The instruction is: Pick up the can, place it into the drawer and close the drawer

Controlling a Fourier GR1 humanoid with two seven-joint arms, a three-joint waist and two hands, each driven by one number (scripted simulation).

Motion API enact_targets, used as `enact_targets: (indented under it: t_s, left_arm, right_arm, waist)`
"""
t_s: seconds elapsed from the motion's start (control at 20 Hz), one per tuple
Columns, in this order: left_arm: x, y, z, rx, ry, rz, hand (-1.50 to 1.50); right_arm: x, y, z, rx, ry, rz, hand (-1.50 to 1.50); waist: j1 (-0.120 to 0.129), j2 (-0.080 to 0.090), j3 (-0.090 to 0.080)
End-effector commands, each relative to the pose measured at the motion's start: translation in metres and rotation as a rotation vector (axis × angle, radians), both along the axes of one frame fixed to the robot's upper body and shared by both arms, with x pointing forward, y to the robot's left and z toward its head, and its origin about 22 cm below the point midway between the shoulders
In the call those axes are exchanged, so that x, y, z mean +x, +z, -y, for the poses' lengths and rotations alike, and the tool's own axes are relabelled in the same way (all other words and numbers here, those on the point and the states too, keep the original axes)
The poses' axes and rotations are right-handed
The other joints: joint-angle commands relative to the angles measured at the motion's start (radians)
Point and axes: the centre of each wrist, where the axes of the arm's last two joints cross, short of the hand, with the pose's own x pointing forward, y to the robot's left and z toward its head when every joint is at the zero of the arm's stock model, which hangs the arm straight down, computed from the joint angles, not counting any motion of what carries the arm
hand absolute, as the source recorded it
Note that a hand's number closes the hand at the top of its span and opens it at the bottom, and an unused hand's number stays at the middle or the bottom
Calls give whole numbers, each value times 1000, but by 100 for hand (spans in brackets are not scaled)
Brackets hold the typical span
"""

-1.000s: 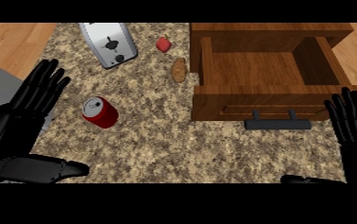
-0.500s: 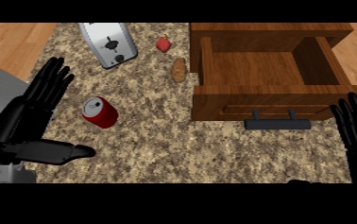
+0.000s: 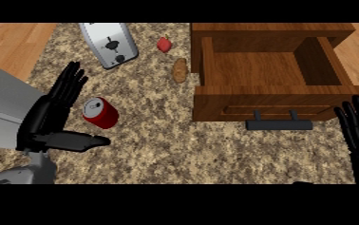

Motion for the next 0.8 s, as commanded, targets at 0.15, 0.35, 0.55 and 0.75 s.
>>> enact_targets:
  t_s: [0.15, 0.35, 0.55, 0.75]
  left_arm:
    - [5, -39, -6, 19, 32, 1, -150]
    - [-6, -52, -33, 17, 44, -34, -150]
    - [8, -64, -40, 8, 69, -23, -150]
    - [-1, -78, -39, 30, 68, -32, -150]
  right_arm:
    - [8, -20, -1, 8, 1, 11, -150]
    - [-3, -24, 25, 1, 7, -4, -150]
    - [6, -13, 22, 13, 3, -7, -150]
    - [-8, -5, 6, -19, 15, -5, -150]
  waist:
    - [1, 1, 0]
    - [1, 0, 0]
    - [0, 0, 0]
    - [1, 0, 0]
